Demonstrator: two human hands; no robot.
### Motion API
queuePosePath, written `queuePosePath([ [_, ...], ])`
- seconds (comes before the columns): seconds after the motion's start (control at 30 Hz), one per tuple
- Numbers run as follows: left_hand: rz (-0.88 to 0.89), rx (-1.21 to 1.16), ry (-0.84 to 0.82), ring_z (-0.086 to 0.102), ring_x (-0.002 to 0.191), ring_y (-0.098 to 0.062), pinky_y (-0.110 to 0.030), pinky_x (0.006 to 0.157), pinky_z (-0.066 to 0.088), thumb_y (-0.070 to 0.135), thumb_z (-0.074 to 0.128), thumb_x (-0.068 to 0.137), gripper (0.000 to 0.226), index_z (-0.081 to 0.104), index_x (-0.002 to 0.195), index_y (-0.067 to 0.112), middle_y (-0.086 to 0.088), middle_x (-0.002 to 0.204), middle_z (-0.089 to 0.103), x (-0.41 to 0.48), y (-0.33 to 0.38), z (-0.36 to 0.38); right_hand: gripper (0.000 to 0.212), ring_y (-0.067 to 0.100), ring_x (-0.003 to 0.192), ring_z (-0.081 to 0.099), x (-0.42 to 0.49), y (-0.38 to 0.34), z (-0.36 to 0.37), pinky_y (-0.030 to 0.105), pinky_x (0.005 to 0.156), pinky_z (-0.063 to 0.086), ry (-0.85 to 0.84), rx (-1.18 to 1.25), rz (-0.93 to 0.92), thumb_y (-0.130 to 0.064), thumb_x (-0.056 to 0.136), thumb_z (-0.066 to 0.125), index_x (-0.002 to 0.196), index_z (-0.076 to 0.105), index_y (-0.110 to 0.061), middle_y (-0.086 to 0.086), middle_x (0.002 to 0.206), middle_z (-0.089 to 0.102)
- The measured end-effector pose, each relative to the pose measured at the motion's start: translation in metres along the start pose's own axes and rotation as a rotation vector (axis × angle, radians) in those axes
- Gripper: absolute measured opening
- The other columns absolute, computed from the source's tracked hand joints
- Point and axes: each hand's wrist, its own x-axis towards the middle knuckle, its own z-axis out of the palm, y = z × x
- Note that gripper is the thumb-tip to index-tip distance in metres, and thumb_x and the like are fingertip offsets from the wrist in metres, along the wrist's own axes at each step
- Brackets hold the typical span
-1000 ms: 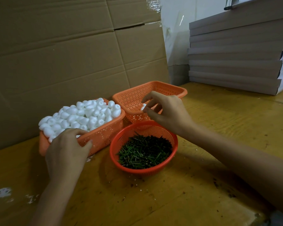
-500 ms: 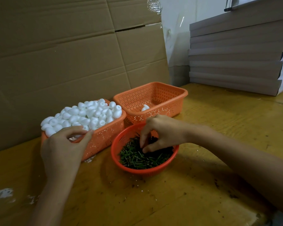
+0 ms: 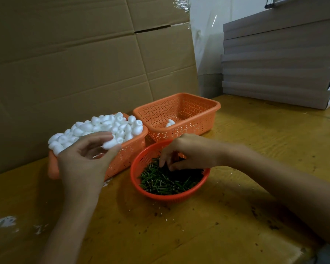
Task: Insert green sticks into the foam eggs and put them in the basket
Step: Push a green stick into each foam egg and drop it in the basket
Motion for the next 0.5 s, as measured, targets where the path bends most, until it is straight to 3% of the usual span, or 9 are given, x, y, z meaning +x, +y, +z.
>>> queuePosePath([
  [0.13,-0.082,-0.183,-0.129,0.080,0.094,-0.011,-0.020,0.082,0.062,0.011,0.095,0.068,0.051,0.069,0.111,0.020,0.007,0.098,0.083,-0.015,0.015,0.019,0.023,0.006,0.108,0.060,0.000,-0.002,0.000,0.021,0.093,0.044,0.052,-0.015,-0.008,-0.015,0.102,0.065,0.121,0.072,-0.024,-0.010,0.114,0.069],
  [0.23,-0.097,-0.236,-0.204,0.081,0.095,-0.016,-0.023,0.083,0.063,0.014,0.092,0.065,0.037,0.075,0.097,0.013,0.002,0.096,0.083,-0.022,0.017,0.029,0.024,0.013,0.115,0.057,0.001,0.000,0.000,0.027,0.099,0.043,0.075,-0.022,0.018,-0.015,0.105,0.058,0.126,0.070,-0.019,-0.001,0.120,0.066],
  [0.33,-0.100,-0.278,-0.235,0.081,0.097,-0.017,-0.020,0.083,0.062,0.014,0.091,0.066,0.026,0.084,0.091,0.019,0.001,0.098,0.084,-0.025,0.018,0.031,0.027,0.017,0.121,0.055,0.001,0.001,0.001,0.031,0.106,0.041,0.067,-0.028,0.041,-0.015,0.108,0.053,0.130,0.068,-0.017,0.004,0.125,0.063],
  [0.5,-0.198,-0.384,-0.265,0.079,0.105,-0.017,-0.019,0.087,0.060,0.017,0.090,0.072,0.028,0.086,0.099,0.025,-0.002,0.102,0.083,-0.027,0.018,0.033,0.029,0.018,0.123,0.056,0.002,0.002,0.004,0.037,0.107,0.041,0.053,-0.038,0.045,-0.016,0.110,0.047,0.130,0.067,-0.017,0.005,0.126,0.063],
])
